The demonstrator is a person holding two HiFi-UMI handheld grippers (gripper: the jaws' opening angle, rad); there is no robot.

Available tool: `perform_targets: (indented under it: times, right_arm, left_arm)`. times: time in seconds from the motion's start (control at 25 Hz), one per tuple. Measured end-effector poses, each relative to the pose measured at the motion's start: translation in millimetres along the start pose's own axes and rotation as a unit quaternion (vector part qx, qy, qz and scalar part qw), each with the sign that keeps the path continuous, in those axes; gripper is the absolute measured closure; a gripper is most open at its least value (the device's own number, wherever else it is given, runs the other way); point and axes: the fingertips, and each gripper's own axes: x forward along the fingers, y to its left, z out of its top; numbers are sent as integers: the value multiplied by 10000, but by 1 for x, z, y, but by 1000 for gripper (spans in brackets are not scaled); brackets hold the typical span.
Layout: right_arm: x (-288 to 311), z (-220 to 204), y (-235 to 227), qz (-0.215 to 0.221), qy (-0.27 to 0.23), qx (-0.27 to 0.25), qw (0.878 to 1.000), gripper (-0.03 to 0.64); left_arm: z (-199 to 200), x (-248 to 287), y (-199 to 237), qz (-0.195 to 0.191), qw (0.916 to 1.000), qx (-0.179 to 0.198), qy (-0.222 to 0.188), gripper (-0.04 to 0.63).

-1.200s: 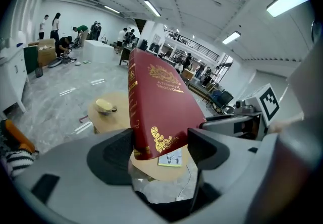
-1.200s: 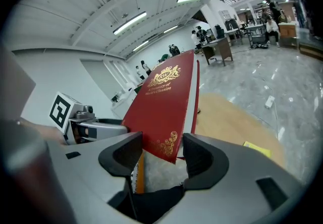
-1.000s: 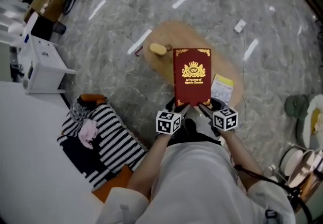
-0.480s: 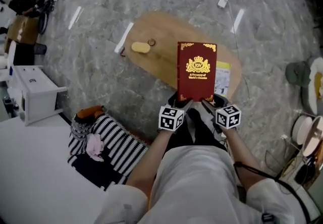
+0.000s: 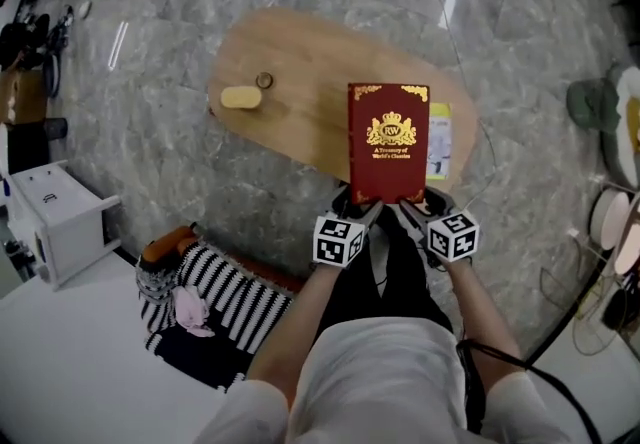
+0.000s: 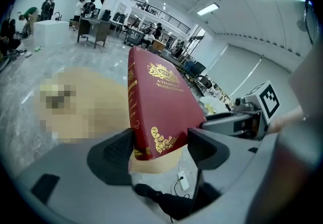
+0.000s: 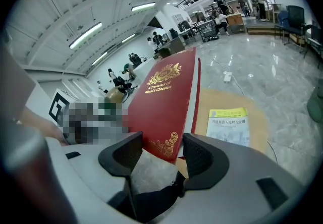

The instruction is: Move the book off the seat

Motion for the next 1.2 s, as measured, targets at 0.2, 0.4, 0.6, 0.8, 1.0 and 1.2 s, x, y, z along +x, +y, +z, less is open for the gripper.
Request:
perform_targets:
  times: [0.2,0.4,0.6,0.8,1.0,1.2]
  right_arm:
    - [20,-25,-32,-108,22,164,9998,353]
    - [38,-45,-72,-211,48,329,9992,353]
    - [57,-64,-104,-283,23,502,9983,353]
    - [74,-77,-133,-382,11,553,9977,353]
    - [86,-84,-160,-421,-42,637,9971,353]
    - [95,-89,-180,-517,-80,721,9960,353]
  left_arm:
    - [-22,40,10,-105,9998,66,171,265]
    - [-36,86,16,-187,9992,128,328,265]
    - [-52,126,25,-266,9984,185,456,265]
    - [-63,160,33,-330,9976,226,567,265]
    - [-69,191,37,-380,9971,193,631,265]
    - [-72,215,41,-457,9962,205,709,265]
